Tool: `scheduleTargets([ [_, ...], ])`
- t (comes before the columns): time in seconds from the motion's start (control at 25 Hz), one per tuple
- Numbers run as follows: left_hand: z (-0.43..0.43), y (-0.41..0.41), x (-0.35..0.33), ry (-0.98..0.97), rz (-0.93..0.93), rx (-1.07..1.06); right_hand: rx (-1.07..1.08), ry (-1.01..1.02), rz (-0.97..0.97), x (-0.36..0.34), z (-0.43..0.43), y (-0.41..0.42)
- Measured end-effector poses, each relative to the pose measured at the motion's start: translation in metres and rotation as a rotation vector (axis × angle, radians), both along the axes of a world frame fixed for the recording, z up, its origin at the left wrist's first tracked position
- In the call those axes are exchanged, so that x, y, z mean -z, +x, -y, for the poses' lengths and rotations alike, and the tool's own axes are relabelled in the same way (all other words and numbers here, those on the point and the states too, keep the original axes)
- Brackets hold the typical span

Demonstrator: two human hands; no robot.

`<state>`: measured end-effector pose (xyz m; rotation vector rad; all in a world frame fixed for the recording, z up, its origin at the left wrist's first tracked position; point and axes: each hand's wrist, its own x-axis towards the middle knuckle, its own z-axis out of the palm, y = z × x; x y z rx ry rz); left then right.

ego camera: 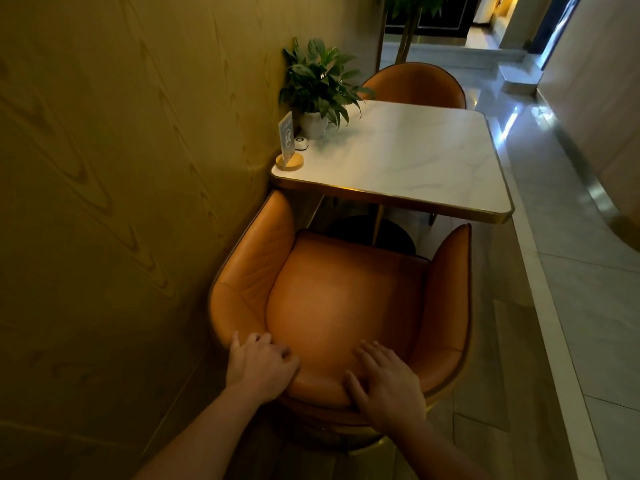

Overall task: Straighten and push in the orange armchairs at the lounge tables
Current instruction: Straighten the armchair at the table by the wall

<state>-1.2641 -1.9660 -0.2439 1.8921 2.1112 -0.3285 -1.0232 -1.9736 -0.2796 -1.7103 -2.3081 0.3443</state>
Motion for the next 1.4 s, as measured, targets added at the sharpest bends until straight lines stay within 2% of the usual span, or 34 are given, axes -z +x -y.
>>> scheduleTargets([
  [0.08,0.001,0.001,0.005,0.069,0.024,-0.028,-0.06,0.031,-0.029,0.002,-0.004,0.004],
  [0.2,0.0,0.004,0.007,0.078,0.038,-0.042,-0.084,-0.037,-0.057,-0.003,-0.009,0.009],
  [0.32,-0.004,0.007,0.006,0.079,0.049,-0.05,-0.096,-0.11,0.001,-0.012,-0.015,0.011],
  [1.24,-0.004,0.007,0.006,0.148,0.06,-0.071,-0.026,-0.151,0.079,-0.013,-0.013,0.008],
  [1.4,-0.006,0.006,0.0,0.074,0.048,-0.015,0.027,-0.223,0.135,-0.022,-0.006,0.004],
])
